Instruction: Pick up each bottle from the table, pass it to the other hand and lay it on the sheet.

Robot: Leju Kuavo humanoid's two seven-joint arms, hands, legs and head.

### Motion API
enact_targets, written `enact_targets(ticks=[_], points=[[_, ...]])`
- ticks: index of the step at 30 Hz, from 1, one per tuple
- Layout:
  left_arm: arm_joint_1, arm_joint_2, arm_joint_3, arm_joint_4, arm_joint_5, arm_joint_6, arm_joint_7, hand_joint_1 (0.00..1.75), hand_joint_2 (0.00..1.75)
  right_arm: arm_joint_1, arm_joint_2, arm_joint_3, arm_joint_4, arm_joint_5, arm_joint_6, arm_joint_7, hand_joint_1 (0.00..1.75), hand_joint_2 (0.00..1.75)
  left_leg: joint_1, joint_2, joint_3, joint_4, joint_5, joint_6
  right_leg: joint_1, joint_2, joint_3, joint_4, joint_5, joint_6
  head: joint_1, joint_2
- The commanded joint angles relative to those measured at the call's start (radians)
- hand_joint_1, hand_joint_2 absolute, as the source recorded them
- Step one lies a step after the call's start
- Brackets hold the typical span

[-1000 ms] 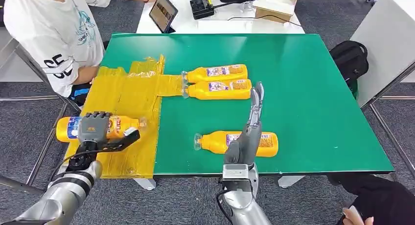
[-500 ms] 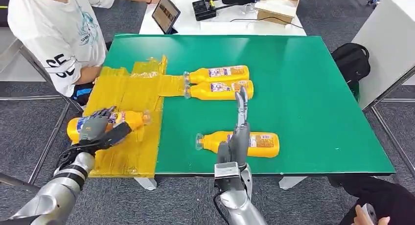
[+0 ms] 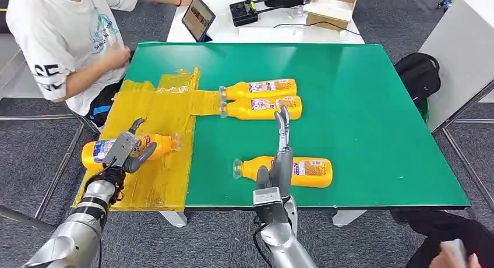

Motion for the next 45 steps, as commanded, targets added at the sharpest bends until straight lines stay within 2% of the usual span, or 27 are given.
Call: enact_targets(ticks=[1,4,7,8,9,10,12,14,18,23,24,25,28,34,41,45], points=[[0.027,-0.019,0.028,0.014,0.006,-0.013,0.008,0.00,0.00,-0.039,-0.009,-0.023,0.085,-0.005,0.000,-0.034,0.00,0.00,0.000,0.003,0.002,-0.001,-0.001,0.001,0.000,0.002,0.001,-0.001,0.000,-0.002,0.000,0.000],[0.030,-0.036,0.050,-0.013,0.073,0.013,-0.010,0.00,0.00,-0.037,-0.006,-0.028,0.089,0.001,-0.001,-0.034,0.00,0.00,0.000,0.005,0.003,-0.002,-0.001,0.002,0.001,0.003,0.002,-0.003,0.001,-0.003,0.000,0.000],[0.053,-0.115,0.088,-0.149,0.170,0.256,-0.075,0.00,0.00,-0.029,-0.013,-0.019,0.096,0.039,-0.001,-0.015,0.00,0.00,0.000,0.002,0.001,-0.001,0.000,0.001,0.001,0.000,0.000,-0.001,0.000,-0.002,0.000,0.000],[0.074,-0.145,0.085,-0.237,0.192,0.392,-0.101,0.00,0.00,-0.031,-0.022,-0.002,0.110,0.086,0.010,0.024,0.00,1.75,0.000,0.002,0.001,-0.001,0.000,0.002,0.001,0.000,0.001,-0.002,0.000,-0.003,0.000,0.000],[0.094,-0.157,0.063,-0.302,0.200,0.480,-0.101,0.00,0.00,-0.041,-0.038,0.022,0.132,0.147,0.040,0.082,0.00,1.75,0.000,0.001,0.000,-0.001,0.000,0.002,0.001,-0.002,0.001,-0.002,0.000,-0.003,0.000,0.000],[0.115,-0.166,0.043,-0.365,0.178,0.603,-0.101,0.00,1.75,-0.050,-0.062,0.044,0.146,0.208,0.080,0.141,0.00,1.75,0.001,0.002,-0.001,0.000,0.000,0.002,0.001,-0.001,-0.001,-0.002,0.000,-0.002,0.000,0.000],[0.197,-0.182,-0.003,-0.538,0.224,0.696,-0.101,0.00,1.75,-0.074,-0.117,0.045,0.165,0.322,0.140,0.262,0.00,1.75,0.001,0.003,-0.005,0.000,0.000,0.002,0.001,0.000,-0.006,-0.002,0.002,-0.003,0.000,0.000],[0.280,-0.199,-0.032,-0.660,0.256,0.701,-0.101,0.00,1.75,-0.100,-0.174,0.029,0.158,0.395,0.209,0.362,0.00,1.75,0.001,0.005,-0.003,-0.001,-0.001,0.003,0.002,0.001,-0.003,-0.003,0.002,-0.004,0.000,0.000],[0.446,-0.243,-0.057,-0.784,0.389,0.578,-0.101,0.00,1.75,-0.126,-0.302,-0.030,0.152,0.542,0.375,0.540,0.00,1.75,-0.001,0.004,-0.004,-0.001,-0.001,0.002,0.000,0.001,-0.004,-0.003,0.002,-0.002,0.000,0.000],[0.459,-0.239,-0.067,-0.793,0.397,0.580,-0.101,0.00,1.75,-0.121,-0.306,-0.046,0.147,0.544,0.384,0.537,0.00,1.75,-0.001,0.005,-0.003,0.000,-0.003,0.004,0.000,0.000,-0.003,-0.005,0.001,-0.004,0.001,0.000],[0.453,-0.239,-0.065,-0.780,0.412,0.567,-0.101,0.00,1.75,-0.118,-0.302,-0.048,0.144,0.555,0.388,0.552,0.00,1.75,-0.001,0.004,-0.008,0.000,-0.002,0.002,0.000,0.000,-0.007,-0.003,0.001,-0.003,0.001,0.000],[0.465,-0.251,-0.057,-0.778,0.423,0.534,-0.101,0.00,1.75,-0.120,-0.329,-0.039,0.143,0.590,0.421,0.603,0.00,1.75,-0.001,0.006,-0.007,0.001,-0.003,0.003,0.001,0.002,-0.007,-0.003,0.001,-0.004,0.000,0.000],[0.508,-0.264,-0.079,-0.784,0.408,0.512,-0.101,0.00,1.75,-0.102,-0.377,-0.070,0.124,0.592,0.448,0.629,0.00,1.75,-0.001,0.003,-0.007,-0.001,-0.002,0.002,0.000,-0.001,-0.007,-0.004,0.001,-0.003,0.001,0.000],[0.517,-0.256,-0.107,-0.758,0.373,0.497,-0.101,0.00,1.75,-0.043,-0.383,-0.099,0.097,0.584,0.488,0.634,0.00,1.75,-0.001,0.003,-0.006,0.000,-0.003,0.003,0.000,-0.001,-0.006,-0.004,0.001,-0.003,0.000,0.000],[0.493,-0.251,-0.123,-0.711,0.366,0.478,-0.088,0.00,1.75,-0.093,-0.382,-0.053,0.234,0.568,0.547,0.636,0.00,1.75,0.000,0.006,-0.004,-0.001,-0.003,0.003,0.001,0.002,-0.005,-0.005,0.001,-0.005,0.000,0.000],[0.492,-0.251,-0.130,-0.700,0.364,0.474,-0.081,0.00,1.75,-0.118,-0.386,-0.053,0.292,0.591,0.526,0.679,0.00,1.75,0.000,0.005,-0.006,-0.001,-0.002,0.003,0.001,0.001,-0.006,-0.005,0.001,-0.003,0.000,0.000]])
